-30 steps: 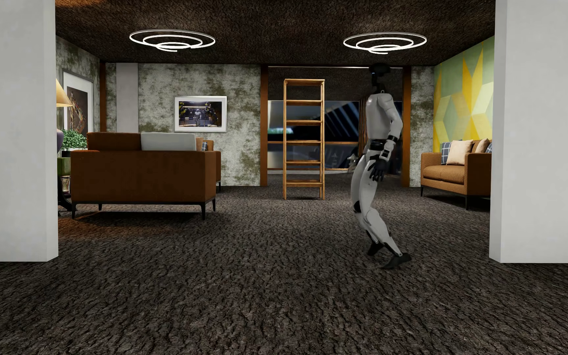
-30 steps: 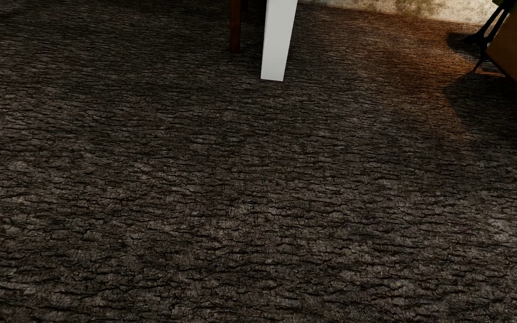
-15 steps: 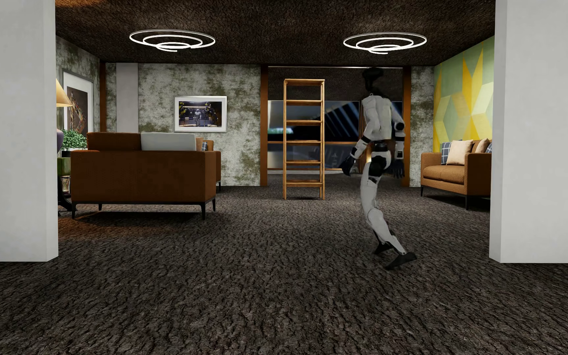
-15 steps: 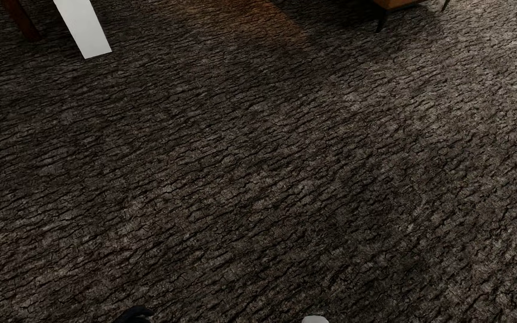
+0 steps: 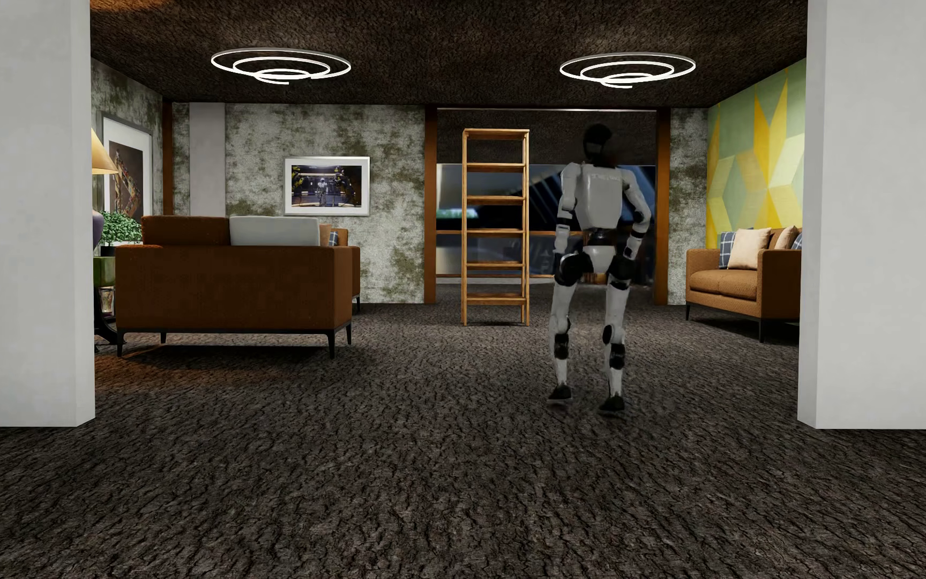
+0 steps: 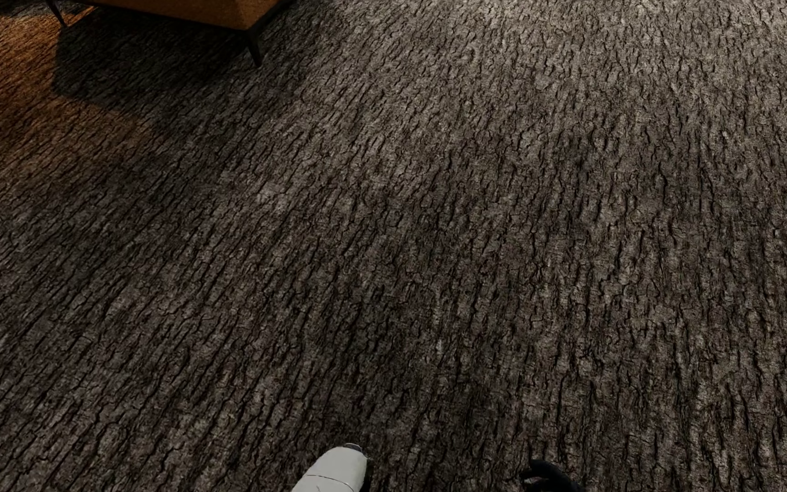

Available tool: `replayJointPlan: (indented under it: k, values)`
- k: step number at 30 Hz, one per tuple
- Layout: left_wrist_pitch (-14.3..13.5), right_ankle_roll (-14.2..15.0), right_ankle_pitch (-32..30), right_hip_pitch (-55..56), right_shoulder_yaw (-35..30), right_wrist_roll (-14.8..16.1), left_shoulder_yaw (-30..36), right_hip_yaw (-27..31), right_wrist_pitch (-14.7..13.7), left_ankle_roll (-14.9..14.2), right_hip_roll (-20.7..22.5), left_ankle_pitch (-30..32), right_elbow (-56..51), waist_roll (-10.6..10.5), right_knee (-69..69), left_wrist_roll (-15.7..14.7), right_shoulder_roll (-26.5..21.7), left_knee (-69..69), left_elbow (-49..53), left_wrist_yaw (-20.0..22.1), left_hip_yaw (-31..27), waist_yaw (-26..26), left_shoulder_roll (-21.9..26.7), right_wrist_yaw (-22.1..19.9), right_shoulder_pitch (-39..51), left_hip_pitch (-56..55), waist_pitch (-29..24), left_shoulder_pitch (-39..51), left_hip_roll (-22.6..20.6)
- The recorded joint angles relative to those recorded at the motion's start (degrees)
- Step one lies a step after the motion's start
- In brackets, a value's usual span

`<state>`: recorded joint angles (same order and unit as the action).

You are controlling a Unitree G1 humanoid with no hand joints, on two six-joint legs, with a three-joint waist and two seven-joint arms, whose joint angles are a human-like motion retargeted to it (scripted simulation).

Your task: Move towards the shelves

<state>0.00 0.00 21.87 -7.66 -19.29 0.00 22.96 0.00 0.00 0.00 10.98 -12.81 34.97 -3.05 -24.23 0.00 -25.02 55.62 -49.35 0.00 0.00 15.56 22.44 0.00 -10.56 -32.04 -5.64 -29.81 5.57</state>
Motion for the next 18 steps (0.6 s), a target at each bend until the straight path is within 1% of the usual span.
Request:
replayJointPlan:
  k: [2,3,4,5,6,7,8,9,10,11,13,14,15,16,17,18]
  values:
    - [0.0,0.0,5.1,-8.8,-0.4,0.0,1.6,0.0,0.0,0.0,-1.4,2.8,-4.6,0.9,2.6,0.0,-1.4,-11.0,-2.7,0.0,0.0,4.4,1.1,0.0,3.3,-6.5,0.0,-0.1,0.8]
    - [0.0,0.0,6.2,-12.6,-1.6,0.0,1.8,0.0,0.0,0.0,-2.3,3.2,-5.8,1.2,2.9,0.0,-2.0,-16.6,-3.8,0.0,0.0,6.2,1.7,0.0,5.0,-8.2,-0.1,0.0,1.4]
    - [0.0,0.0,5.4,-15.4,-3.1,0.0,1.9,0.0,0.0,0.0,-3.7,2.5,-6.2,1.3,3.1,0.0,-2.5,-20.0,-4.7,0.0,0.0,8.2,2.3,0.0,6.1,-9.4,0.2,0.2,2.0]
    - [0.0,0.0,2.0,-17.2,-4.8,0.0,2.2,0.0,0.0,0.0,-5.6,0.9,-5.2,1.7,2.3,0.0,-2.5,-19.4,-5.8,0.0,0.0,10.3,2.7,0.0,6.6,-10.3,0.6,0.7,2.3]
    - [0.0,0.0,-4.0,-18.0,-6.5,0.0,2.5,0.0,0.0,0.0,-7.6,-0.1,-3.1,2.7,-0.3,0.0,-1.9,-15.5,-7.1,0.0,0.0,11.8,3.0,0.0,6.4,-10.6,0.8,1.3,1.9]
    - [0.0,0.0,-12.3,-17.1,-8.5,0.0,2.7,0.0,0.0,0.0,-9.3,0.3,-0.4,4.0,-5.7,0.0,-0.8,-10.0,-8.3,0.0,0.0,12.4,3.2,0.0,5.5,-11.3,1.1,2.0,1.1]
    - [0.0,0.0,-21.8,-14.3,-11.0,0.0,3.4,0.0,0.0,0.0,-10.8,-0.2,2.8,5.0,-14.2,0.0,0.3,-3.7,-9.8,0.0,0.0,11.5,2.9,0.0,4.5,-11.2,0.9,3.2,0.1]
    - [0.0,0.0,-30.5,-10.9,-13.3,0.0,3.2,0.0,0.0,0.0,-11.6,-3.0,4.6,4.8,-25.2,0.0,0.4,0.7,-10.2,0.0,0.0,9.1,1.9,0.0,3.0,-7.5,-0.9,4.8,-1.8]
    - [0.0,0.0,-34.0,-5.7,-15.3,0.0,2.6,0.0,0.0,0.0,-11.8,-5.9,6.0,4.0,-37.2,0.0,0.3,1.4,-9.1,0.0,0.0,5.5,0.6,0.0,1.6,-2.4,-2.0,6.3,-3.8]
    - [0.0,0.0,-30.5,0.3,-17.1,0.0,3.4,0.0,0.0,0.0,-11.6,-7.6,7.4,3.4,-49.1,0.0,0.7,-0.1,-8.0,0.0,0.0,0.5,-0.6,0.0,0.3,3.1,-2.4,8.3,-5.6]
    - [0.0,0.0,-27.1,14.0,-17.6,0.0,-0.4,0.0,0.0,0.0,-8.7,-6.6,11.1,1.4,-52.4,0.0,2.5,-8.7,1.7,0.0,0.0,-7.8,-1.4,0.0,-5.7,16.2,-1.4,9.6,-6.1]
    - [0.0,0.0,-28.6,19.8,-16.5,0.0,-2.3,0.0,0.0,0.0,-7.5,-5.6,12.6,0.5,-47.0,0.0,3.2,-13.8,6.8,0.0,0.0,-11.9,-1.5,0.0,-8.9,23.6,-1.1,10.3,-5.8]
    - [0.0,0.0,-32.2,24.1,-18.3,0.0,-3.5,0.0,0.0,0.0,-6.8,-4.6,13.4,0.1,-37.0,0.0,2.8,-18.6,11.5,0.0,0.0,-16.1,-1.1,0.0,-11.4,30.7,-1.1,11.5,-5.4]
    - [0.0,0.0,-34.8,27.9,-21.5,0.0,-4.9,0.0,0.0,0.0,-6.3,-4.3,13.8,-0.2,-25.6,0.0,1.9,-22.1,15.4,0.0,0.0,-19.7,-0.4,0.0,-13.1,36.6,-1.2,13.7,-4.6]
    - [0.0,0.0,-32.0,30.9,-22.6,0.0,-6.8,0.0,0.0,0.0,-6.2,-5.2,13.9,-0.4,-14.8,0.0,1.3,-24.9,19.0,0.0,0.0,-22.8,0.4,0.0,-15.0,41.8,-1.1,16.0,-3.7]
    - [0.0,0.0,-21.8,33.4,-23.2,0.0,-8.2,0.0,0.0,0.0,-6.4,-7.0,14.0,-0.7,-6.3,0.0,0.7,-26.9,21.8,0.0,0.0,-25.6,1.4,0.0,-16.8,46.5,-0.7,18.6,-3.0]
